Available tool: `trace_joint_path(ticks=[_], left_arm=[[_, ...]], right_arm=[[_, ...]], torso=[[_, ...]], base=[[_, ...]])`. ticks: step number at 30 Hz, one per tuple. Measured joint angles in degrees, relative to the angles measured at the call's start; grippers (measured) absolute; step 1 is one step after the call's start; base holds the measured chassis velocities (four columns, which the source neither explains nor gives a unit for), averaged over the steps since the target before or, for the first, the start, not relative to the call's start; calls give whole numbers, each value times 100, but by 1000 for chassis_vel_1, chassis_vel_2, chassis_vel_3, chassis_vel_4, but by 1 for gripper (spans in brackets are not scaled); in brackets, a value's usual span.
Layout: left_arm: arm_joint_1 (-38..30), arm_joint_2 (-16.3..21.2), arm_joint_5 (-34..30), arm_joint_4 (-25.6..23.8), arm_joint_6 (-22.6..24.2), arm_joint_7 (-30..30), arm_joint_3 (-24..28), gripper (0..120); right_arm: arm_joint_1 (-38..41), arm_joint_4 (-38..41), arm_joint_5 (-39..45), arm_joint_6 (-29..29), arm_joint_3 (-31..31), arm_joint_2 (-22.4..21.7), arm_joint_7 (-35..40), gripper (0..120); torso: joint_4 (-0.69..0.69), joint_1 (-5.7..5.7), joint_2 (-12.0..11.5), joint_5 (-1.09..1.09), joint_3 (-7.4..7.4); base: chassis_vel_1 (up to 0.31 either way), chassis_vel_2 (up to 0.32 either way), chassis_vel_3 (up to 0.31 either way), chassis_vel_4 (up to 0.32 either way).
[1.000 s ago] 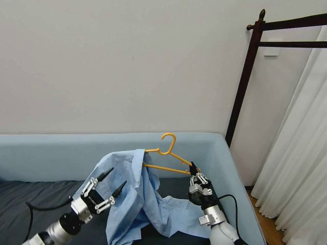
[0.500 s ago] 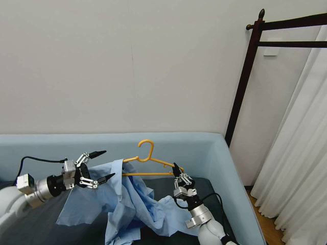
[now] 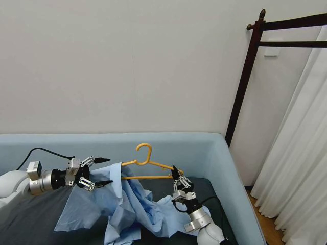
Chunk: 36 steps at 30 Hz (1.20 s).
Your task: Pick up the clothes from the sofa and hang them on the clothes hanger.
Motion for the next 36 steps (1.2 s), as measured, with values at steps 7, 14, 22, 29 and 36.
trace_joint_path(ticks=[7,14,22,29,36], left_arm=[[-174,-158,374,287,61,202,62,51],[-373,-338,486,446,53,194,263,29],[-656,-517,696,727,76,547,406,7],[-722,-598,754,821,93,504,417,7],[-680,-610,759,936,144,188,331,7]], right_arm=[[25,-2,-108,-3,62,14,-2,5],[8,-21,-244,72,114,64,12,5],[55,-14,-394,132,164,82,20,5],[55,46,-268,124,172,46,74,5],[-54,309,522,465,81,-33,126,23]], torso=[[2,0,0,0,0],[0,0,0,0,0],[0,0,0,0,0],[1,0,0,0,0],[1,0,0,0,0]], base=[[0,0,0,0],[0,0,0,0],[0,0,0,0],[0,0,0,0],[0,0,0,0]])
